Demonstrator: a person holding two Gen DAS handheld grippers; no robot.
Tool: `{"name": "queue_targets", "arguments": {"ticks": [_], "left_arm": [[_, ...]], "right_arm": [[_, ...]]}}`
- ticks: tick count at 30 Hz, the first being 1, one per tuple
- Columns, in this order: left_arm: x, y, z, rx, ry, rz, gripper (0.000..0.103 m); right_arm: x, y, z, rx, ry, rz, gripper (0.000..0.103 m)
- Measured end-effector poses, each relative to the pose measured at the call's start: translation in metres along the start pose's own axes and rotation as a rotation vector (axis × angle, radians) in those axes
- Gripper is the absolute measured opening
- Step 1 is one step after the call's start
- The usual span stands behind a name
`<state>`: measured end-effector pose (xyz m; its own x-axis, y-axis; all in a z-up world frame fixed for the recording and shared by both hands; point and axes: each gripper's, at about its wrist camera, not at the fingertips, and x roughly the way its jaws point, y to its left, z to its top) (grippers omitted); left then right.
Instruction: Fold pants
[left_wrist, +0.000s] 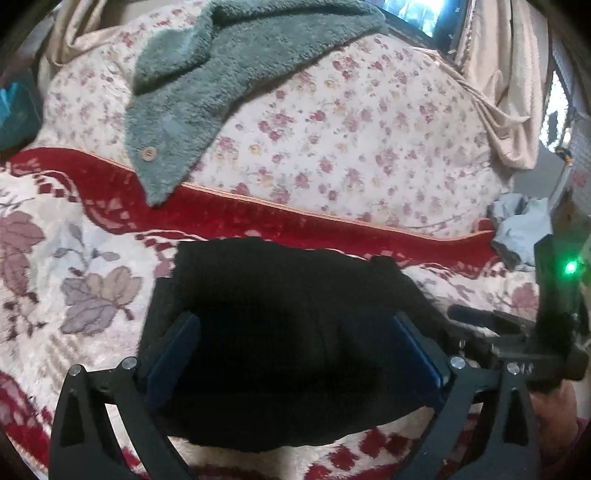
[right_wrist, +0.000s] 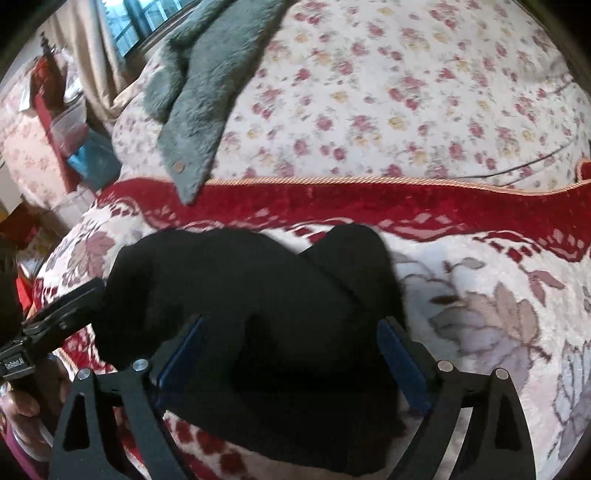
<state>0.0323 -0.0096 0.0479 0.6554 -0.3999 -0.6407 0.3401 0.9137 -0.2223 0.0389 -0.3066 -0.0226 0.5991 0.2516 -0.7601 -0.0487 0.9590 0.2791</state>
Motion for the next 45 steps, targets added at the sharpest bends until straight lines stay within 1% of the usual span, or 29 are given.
{"name": "queue_targets", "arguments": {"ticks": [3, 5, 8, 9, 11, 12, 14, 15, 16, 18, 20, 22, 24, 25, 28, 30, 31, 34, 36, 38, 40, 41, 44, 45], "left_arm": [[-0.005, 0.002, -0.004, 0.001, -0.024, 0.052, 0.101], [-0.006, 0.005, -0.004, 0.013, -0.033, 0.081, 0.101], [-0.005, 0.015, -0.003, 0.011, -0.012, 0.073, 0.101], [-0.005, 0.021, -0.002, 0.001, -0.005, 0.051, 0.101], [-0.005, 0.036, 0.000, -0.035, 0.014, -0.027, 0.101], [-0.004, 0.048, 0.002, -0.064, 0.036, -0.080, 0.101], [-0.002, 0.065, 0.003, -0.123, 0.065, -0.146, 0.103], [0.001, 0.079, 0.004, -0.167, 0.088, -0.192, 0.103], [0.004, 0.090, 0.004, -0.203, 0.108, -0.214, 0.103], [0.008, 0.105, 0.006, -0.240, 0.132, -0.215, 0.103], [0.012, 0.114, 0.007, -0.250, 0.147, -0.205, 0.103], [0.022, 0.122, 0.006, -0.273, 0.197, -0.237, 0.103], [0.031, 0.127, 0.004, -0.289, 0.242, -0.258, 0.103], [0.036, 0.131, 0.003, -0.294, 0.262, -0.252, 0.103], [0.040, 0.140, -0.001, -0.320, 0.254, -0.241, 0.103], [0.044, 0.143, -0.004, -0.341, 0.271, -0.271, 0.103], [0.046, 0.143, -0.004, -0.341, 0.277, -0.273, 0.103], [0.052, 0.141, -0.005, -0.318, 0.303, -0.244, 0.103], [0.055, 0.142, -0.004, -0.320, 0.306, -0.245, 0.103], [0.058, 0.143, -0.002, -0.326, 0.305, -0.249, 0.103], [0.061, 0.143, -0.001, -0.311, 0.311, -0.235, 0.103], [0.061, 0.142, 0.000, -0.299, 0.315, -0.223, 0.103], [0.058, 0.137, 0.006, -0.267, 0.312, -0.207, 0.103], [0.060, 0.135, 0.007, -0.265, 0.324, -0.204, 0.103]], "right_arm": [[0.003, 0.007, -0.004, -0.024, 0.016, 0.009, 0.095], [-0.001, 0.002, -0.006, -0.012, 0.007, 0.021, 0.095], [-0.008, -0.014, -0.005, 0.004, -0.003, 0.028, 0.098], [-0.012, -0.022, -0.004, 0.017, -0.003, 0.039, 0.100], [-0.018, -0.042, -0.004, 0.059, 0.004, 0.073, 0.103], [-0.020, -0.057, -0.005, 0.091, 0.016, 0.098, 0.103], [-0.020, -0.075, -0.008, 0.121, 0.041, 0.130, 0.103], [-0.018, -0.086, -0.010, 0.146, 0.062, 0.162, 0.103], [-0.015, -0.094, -0.011, 0.167, 0.079, 0.185, 0.103], [-0.007, -0.112, -0.016, 0.240, 0.108, 0.236, 0.103], [0.002, -0.126, -0.019, 0.318, 0.105, 0.306, 0.103], [0.011, -0.134, -0.021, 0.381, 0.118, 0.372, 0.103], [0.015, -0.132, -0.018, 0.365, 0.127, 0.368, 0.103], [0.016, -0.129, -0.016, 0.351, 0.136, 0.368, 0.103], [0.018, -0.128, -0.010, 0.349, 0.147, 0.388, 0.103], [0.021, -0.127, -0.008, 0.337, 0.166, 0.409, 0.103], [0.023, -0.127, -0.007, 0.329, 0.173, 0.413, 0.103], [0.036, -0.116, -0.004, 0.287, 0.211, 0.424, 0.103], [0.044, -0.110, -0.001, 0.248, 0.229, 0.416, 0.103], [0.050, -0.104, 0.002, 0.213, 0.250, 0.429, 0.103], [0.053, -0.097, 0.003, 0.171, 0.265, 0.460, 0.103], [0.053, -0.093, 0.002, 0.153, 0.267, 0.470, 0.103], [0.057, -0.086, 0.002, 0.120, 0.277, 0.456, 0.103], [0.057, -0.085, 0.001, 0.118, 0.263, 0.457, 0.103]]}}
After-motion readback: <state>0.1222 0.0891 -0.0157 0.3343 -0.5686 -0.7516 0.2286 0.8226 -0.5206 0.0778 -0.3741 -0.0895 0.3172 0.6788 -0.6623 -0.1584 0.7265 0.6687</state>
